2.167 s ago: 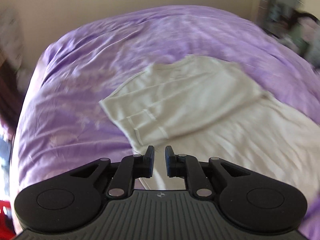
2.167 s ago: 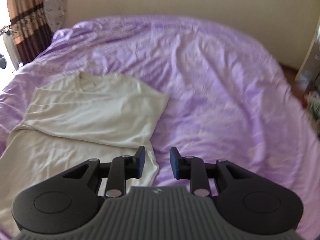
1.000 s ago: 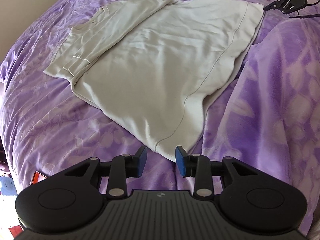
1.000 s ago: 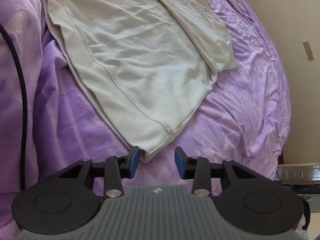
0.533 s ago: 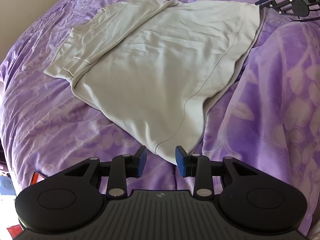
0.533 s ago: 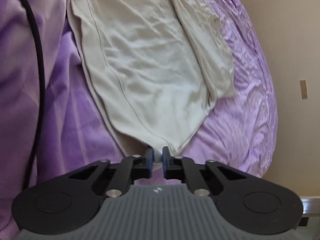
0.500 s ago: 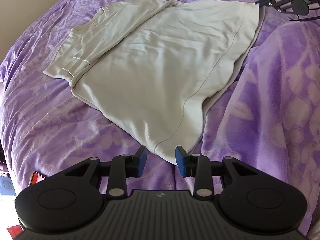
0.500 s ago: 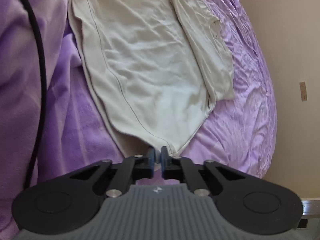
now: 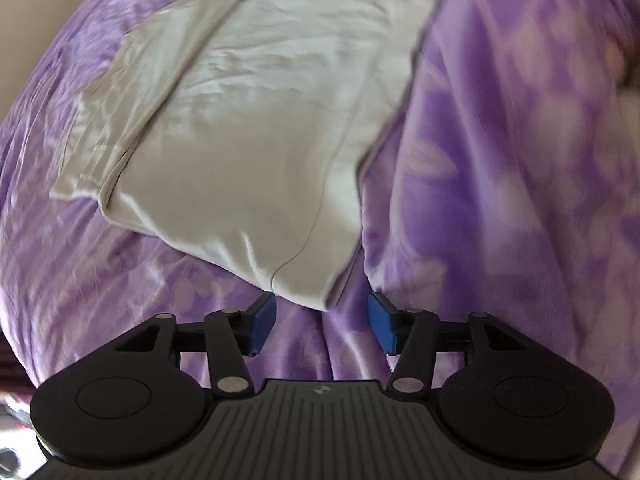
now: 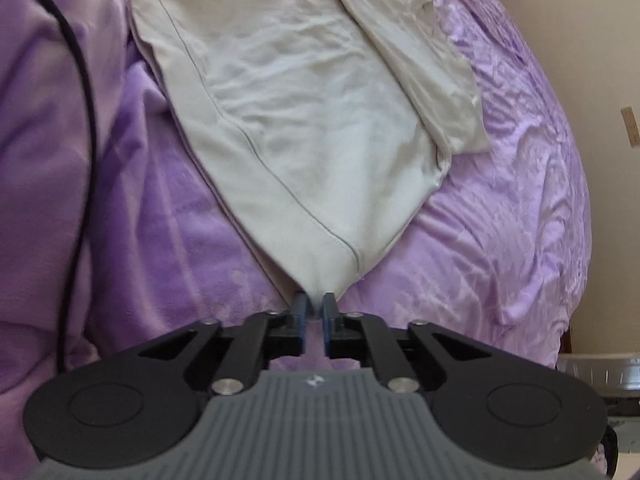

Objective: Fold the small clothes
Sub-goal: 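Grasp the hem corners with the right tool while the left tool grasps the hem, then lift the hem with both tools and fold it toward the collar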

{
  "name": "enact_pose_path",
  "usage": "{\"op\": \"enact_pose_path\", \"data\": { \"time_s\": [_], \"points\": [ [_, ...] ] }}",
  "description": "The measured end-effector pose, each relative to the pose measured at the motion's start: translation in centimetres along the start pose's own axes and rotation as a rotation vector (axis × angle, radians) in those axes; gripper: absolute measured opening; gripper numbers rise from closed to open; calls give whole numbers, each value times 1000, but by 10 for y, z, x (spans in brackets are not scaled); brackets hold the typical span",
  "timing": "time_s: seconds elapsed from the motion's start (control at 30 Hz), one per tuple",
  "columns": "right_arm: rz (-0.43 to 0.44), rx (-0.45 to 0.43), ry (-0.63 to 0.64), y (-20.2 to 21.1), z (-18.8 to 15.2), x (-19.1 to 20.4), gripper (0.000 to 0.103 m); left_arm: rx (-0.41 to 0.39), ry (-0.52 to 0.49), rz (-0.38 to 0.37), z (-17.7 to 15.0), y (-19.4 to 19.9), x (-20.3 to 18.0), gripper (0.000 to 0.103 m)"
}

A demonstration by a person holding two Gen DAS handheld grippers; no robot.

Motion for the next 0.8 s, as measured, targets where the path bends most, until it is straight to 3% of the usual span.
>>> {"op": "enact_pose_path", "data": {
  "time_s": [0.03, 0.07, 0.2, 0.33, 0.53, 0.67, 0.8],
  "points": [
    [-1, -10, 6, 3, 1, 0, 23, 8, -25, 13, 2, -4, -2, 62],
    [-2, -27, 15, 6, 2, 1, 28, 10, -47, 26, 4, -7, -4, 62],
    [23, -65, 65, 9, 8, 8, 32, 7, -124, 70, 10, -18, -12, 63],
    [37, -75, 145, 1, 9, 22, 48, 10, -147, 85, 10, -26, -19, 63],
    [-8, -68, 241, -9, 7, 29, 48, -29, -92, 94, 9, -30, -18, 47],
    [-120, -52, 342, -18, 5, 35, 48, -51, -45, 174, 8, -29, -14, 21],
    [-154, -45, 393, -22, 1, 36, 26, -79, 47, 159, 6, -26, -10, 4]
  ]
}}
Point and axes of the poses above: each gripper's, at about its wrist camera, not at the fingertips, and y roughly against the way its jaws point, x to its left, z to its top, the point moved 3 cm from there along -y, roughly the way its jaws point, and after that the axes turned 5 degrees about y, right-handed, at the moved point
